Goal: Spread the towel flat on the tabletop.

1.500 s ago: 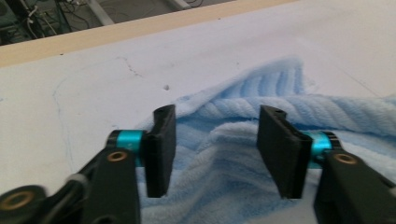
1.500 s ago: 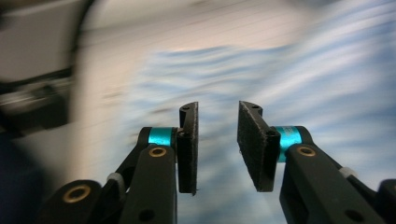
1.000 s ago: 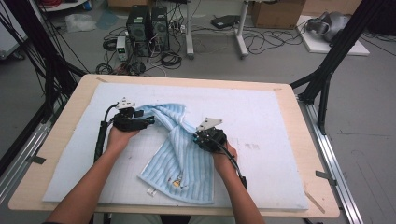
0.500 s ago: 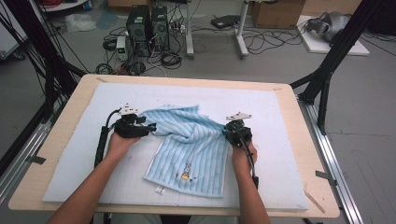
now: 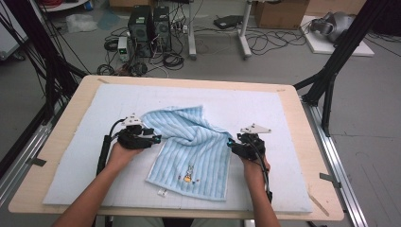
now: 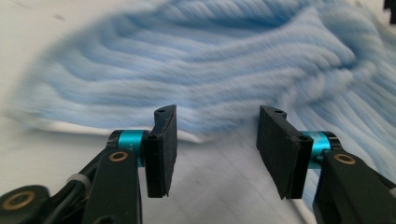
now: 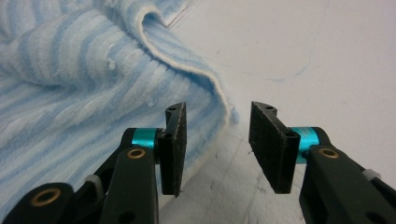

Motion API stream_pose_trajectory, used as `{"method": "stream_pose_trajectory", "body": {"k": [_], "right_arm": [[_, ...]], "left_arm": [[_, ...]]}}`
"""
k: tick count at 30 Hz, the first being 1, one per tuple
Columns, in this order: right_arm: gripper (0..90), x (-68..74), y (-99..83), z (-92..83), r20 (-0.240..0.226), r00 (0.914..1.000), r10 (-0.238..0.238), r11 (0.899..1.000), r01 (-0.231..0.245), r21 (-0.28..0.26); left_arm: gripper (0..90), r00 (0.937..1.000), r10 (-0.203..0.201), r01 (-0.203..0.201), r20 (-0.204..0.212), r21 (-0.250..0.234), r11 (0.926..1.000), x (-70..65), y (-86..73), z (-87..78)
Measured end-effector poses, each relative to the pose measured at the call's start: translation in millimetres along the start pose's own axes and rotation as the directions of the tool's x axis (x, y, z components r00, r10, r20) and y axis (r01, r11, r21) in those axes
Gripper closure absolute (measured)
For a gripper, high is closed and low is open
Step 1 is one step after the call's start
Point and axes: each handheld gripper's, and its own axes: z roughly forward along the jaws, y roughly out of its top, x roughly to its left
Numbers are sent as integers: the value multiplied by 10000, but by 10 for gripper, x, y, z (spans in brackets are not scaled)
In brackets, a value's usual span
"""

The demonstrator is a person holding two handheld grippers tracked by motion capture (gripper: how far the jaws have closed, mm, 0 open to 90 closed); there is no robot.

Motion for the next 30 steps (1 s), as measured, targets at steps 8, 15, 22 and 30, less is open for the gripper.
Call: {"method": "stream_pose_trajectory", "body": {"k": [8, 15, 22, 30], "right_arm": [[554, 70, -12, -123, -192, 9991, -381, 9991, 377, -190], [554, 110, -54, -107, -378, 9979, -523, 9986, 523, 1], [554, 184, -54, -113, -590, 9953, -766, 9970, 769, 23], [554, 337, -17, -26, -1059, 9874, -1176, 9927, 1197, 144]], "left_arm": [[497, 9976, 694, -697, 59, 641, 9955, -238, -55, 107], [862, 9826, 1843, -1854, 213, 717, 9800, -402, -136, 23], [871, 9872, 1550, -1574, 379, 699, 9851, -369, -355, -318], [871, 9913, 1190, -1226, 560, 665, 9902, -345, -609, -698]]}}
